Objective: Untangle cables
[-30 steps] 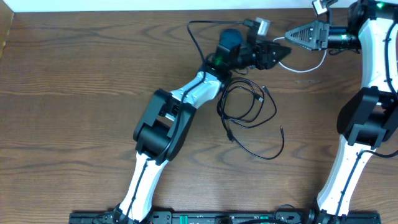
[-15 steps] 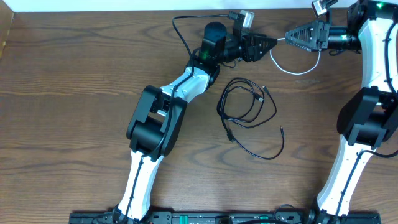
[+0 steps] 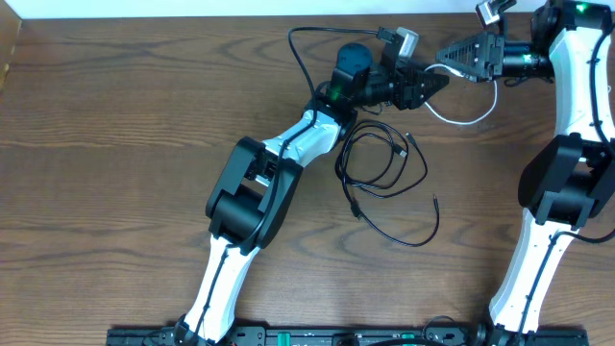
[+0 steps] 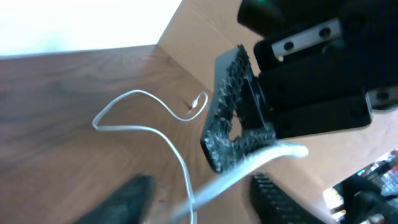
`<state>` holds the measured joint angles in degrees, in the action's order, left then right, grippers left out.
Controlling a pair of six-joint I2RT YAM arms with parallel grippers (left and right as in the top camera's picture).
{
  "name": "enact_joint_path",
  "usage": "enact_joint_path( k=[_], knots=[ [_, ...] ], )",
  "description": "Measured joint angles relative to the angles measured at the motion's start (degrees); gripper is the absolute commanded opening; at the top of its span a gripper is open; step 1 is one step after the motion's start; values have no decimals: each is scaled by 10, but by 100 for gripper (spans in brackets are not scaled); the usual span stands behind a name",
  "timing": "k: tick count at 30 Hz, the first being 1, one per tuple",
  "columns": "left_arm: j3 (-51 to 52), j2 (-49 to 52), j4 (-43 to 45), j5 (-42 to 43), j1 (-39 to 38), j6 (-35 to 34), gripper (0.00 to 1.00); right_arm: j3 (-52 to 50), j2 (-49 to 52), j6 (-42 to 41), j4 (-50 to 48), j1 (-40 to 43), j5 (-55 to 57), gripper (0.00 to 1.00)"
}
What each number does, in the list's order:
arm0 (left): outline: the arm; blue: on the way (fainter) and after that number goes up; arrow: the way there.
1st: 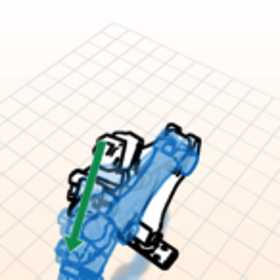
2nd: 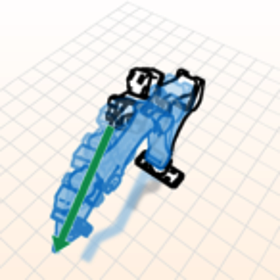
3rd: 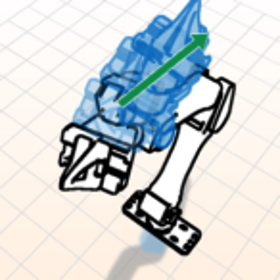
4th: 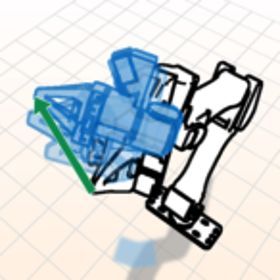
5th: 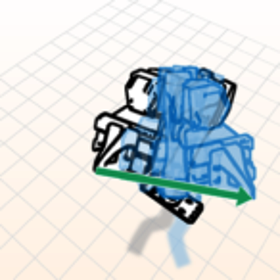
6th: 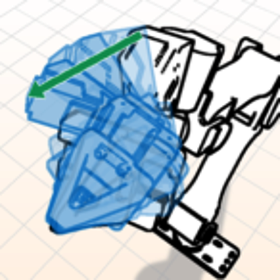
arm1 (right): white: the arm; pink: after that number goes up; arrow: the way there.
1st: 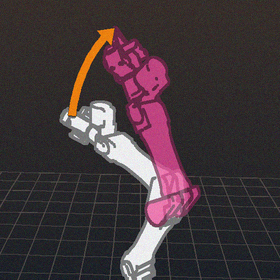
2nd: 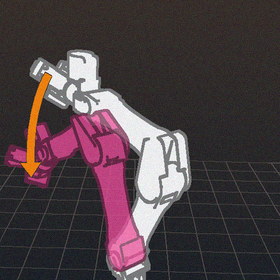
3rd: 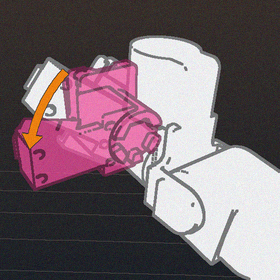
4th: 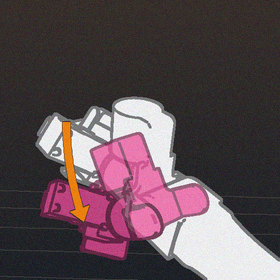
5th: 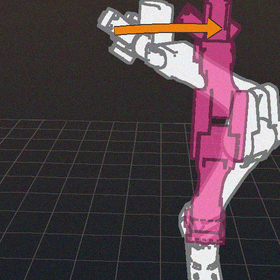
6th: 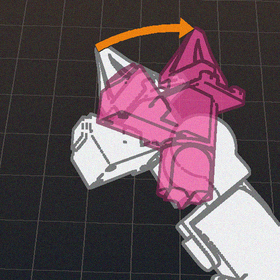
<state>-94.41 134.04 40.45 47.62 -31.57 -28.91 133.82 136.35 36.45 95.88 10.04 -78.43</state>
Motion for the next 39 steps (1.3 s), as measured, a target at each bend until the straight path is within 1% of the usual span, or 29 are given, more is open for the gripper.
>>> enact_joint_path(
  k=[4,6,10,12,16,18,19,21,24,25,27,30,31,32,33,35,37,39],
  knots=[
    [0,0,-10,-5,1,6,7,0,0,6,0,0,0,96],
    [0,0,-17,-4,1,7,8,0,0,10,-11,1,3,99],
    [0,0,-20,-3,1,4,8,0,0,10,-58,7,47,99],
    [0,0,-21,-3,1,1,8,0,0,-14,-85,15,94,99],
    [0,0,-21,5,3,-4,7,0,0,-88,-126,34,226,99],
    [0,0,-29,13,10,-7,8,0,0,-130,-135,41,304,99],
    [0,0,-37,15,13,-9,7,0,0,-140,-136,42,325,99],
    [-1,-5,-107,16,29,-8,7,0,0,-179,-139,43,402,99],
    [0,-19,-255,-2,63,11,8,0,0,-227,-138,35,497,99],
    [2,-31,-318,-19,78,28,8,0,0,-242,-139,31,528,99],
    [4,-60,-424,-68,102,63,8,0,0,-273,-140,21,582,99],
    [5,-123,-532,-168,121,105,7,-2,0,-322,-144,3,663,99],
    [5,-154,-567,-213,122,117,8,-6,0,-341,-146,-2,691,99],
    [5,-182,-591,-247,121,126,8,-11,0,-359,-151,-7,716,99],
    [5,-208,-605,-277,119,133,8,-17,0,-375,-158,-11,740,97],
    [5,-259,-631,-326,114,144,8,-35,0,-396,-179,-16,771,89],
    [1,-296,-650,-358,110,153,8,-55,0,-411,-203,-16,789,84],
    [-3,-316,-664,-379,108,157,9,-81,0,-416,-234,-16,796,83]
  ],
)
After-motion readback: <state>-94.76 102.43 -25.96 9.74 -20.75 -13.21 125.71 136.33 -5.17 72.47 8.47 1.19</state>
